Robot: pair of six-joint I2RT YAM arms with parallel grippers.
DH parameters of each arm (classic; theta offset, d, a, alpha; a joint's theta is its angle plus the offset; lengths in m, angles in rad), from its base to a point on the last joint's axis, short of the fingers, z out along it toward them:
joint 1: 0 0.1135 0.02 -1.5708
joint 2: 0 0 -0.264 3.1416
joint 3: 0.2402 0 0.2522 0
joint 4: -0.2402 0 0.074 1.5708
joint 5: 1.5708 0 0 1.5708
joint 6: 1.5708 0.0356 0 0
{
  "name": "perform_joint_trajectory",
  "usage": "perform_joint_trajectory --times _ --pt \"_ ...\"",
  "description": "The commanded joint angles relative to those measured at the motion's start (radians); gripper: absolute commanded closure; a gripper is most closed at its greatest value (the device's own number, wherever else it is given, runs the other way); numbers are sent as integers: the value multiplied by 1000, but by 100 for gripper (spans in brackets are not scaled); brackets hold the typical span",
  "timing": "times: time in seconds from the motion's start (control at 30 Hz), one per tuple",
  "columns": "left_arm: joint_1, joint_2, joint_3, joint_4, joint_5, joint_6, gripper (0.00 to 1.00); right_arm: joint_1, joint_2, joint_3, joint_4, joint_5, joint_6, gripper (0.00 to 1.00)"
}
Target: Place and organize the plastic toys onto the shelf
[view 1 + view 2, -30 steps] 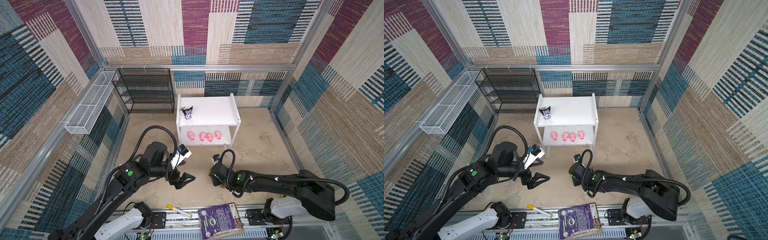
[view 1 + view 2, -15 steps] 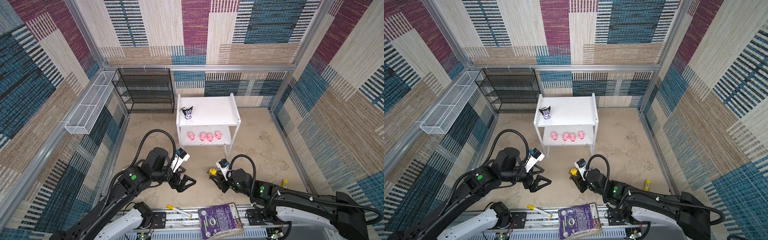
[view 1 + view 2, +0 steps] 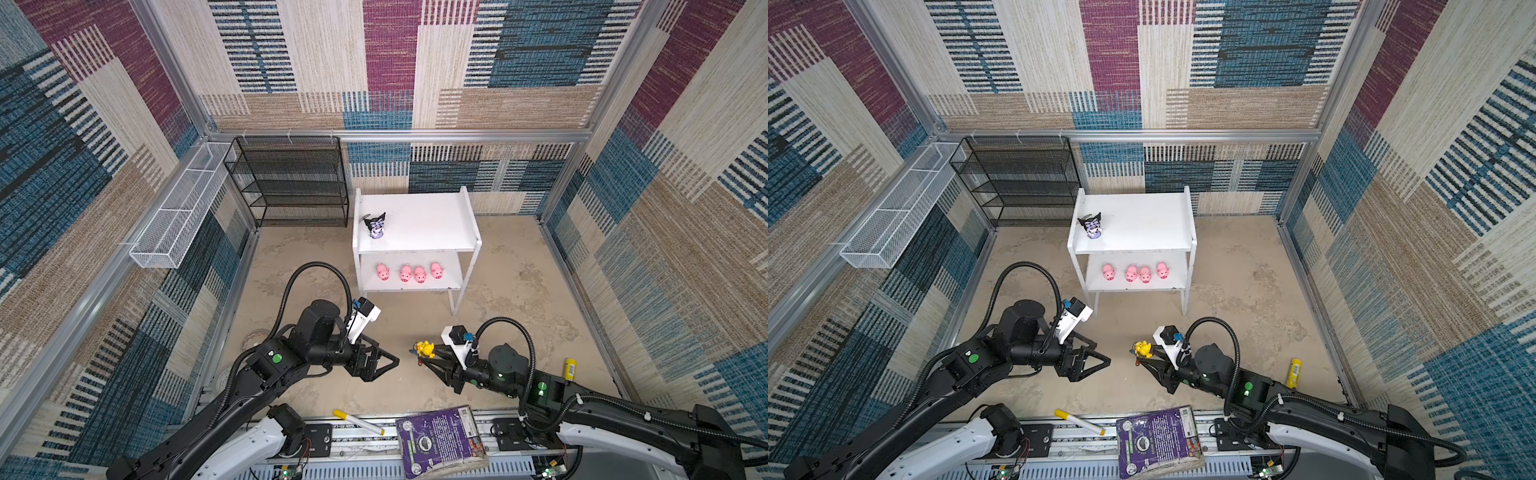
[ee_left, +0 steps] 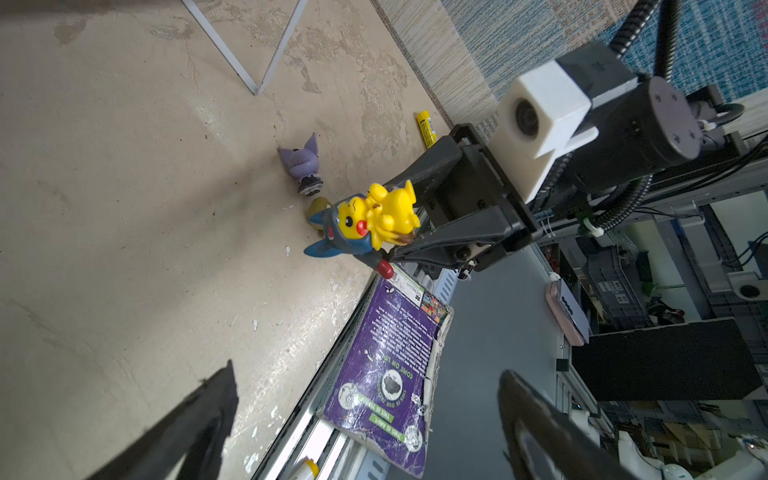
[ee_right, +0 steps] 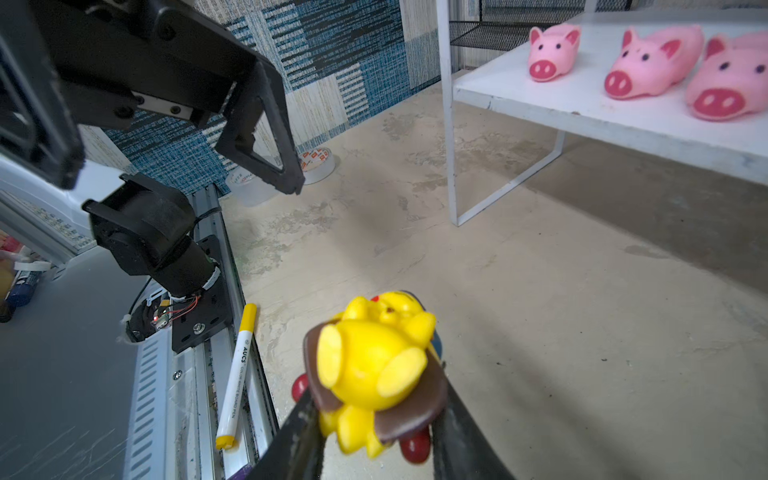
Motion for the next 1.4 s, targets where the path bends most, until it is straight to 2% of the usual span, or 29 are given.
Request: perform_joint_trajectory --times 0.0,0.3,0.47,0.8,0.97,1.13,1.37 --pt "0 13 -23 90 31 -52 2 1 -10 -12 54 -33 9 59" --pt "-1 60 -96 275 63 -138 2 0 -28 -28 109 -82 -9 60" --pt "-2 80 -144 417 100 -220 8 1 -44 -37 145 -127 -5 60" --pt "-1 82 -203 670 193 -405 12 1 -154 -73 248 -218 11 60" --pt "-3 79 -204 730 252 -459 15 1 -182 -75 298 -254 16 60" --pt "-12 77 -206 826 316 -524 17 1 -173 -77 376 -269 10 60" --pt "-25 85 -204 877 337 -567 20 0 -107 -42 455 -299 -13 61"
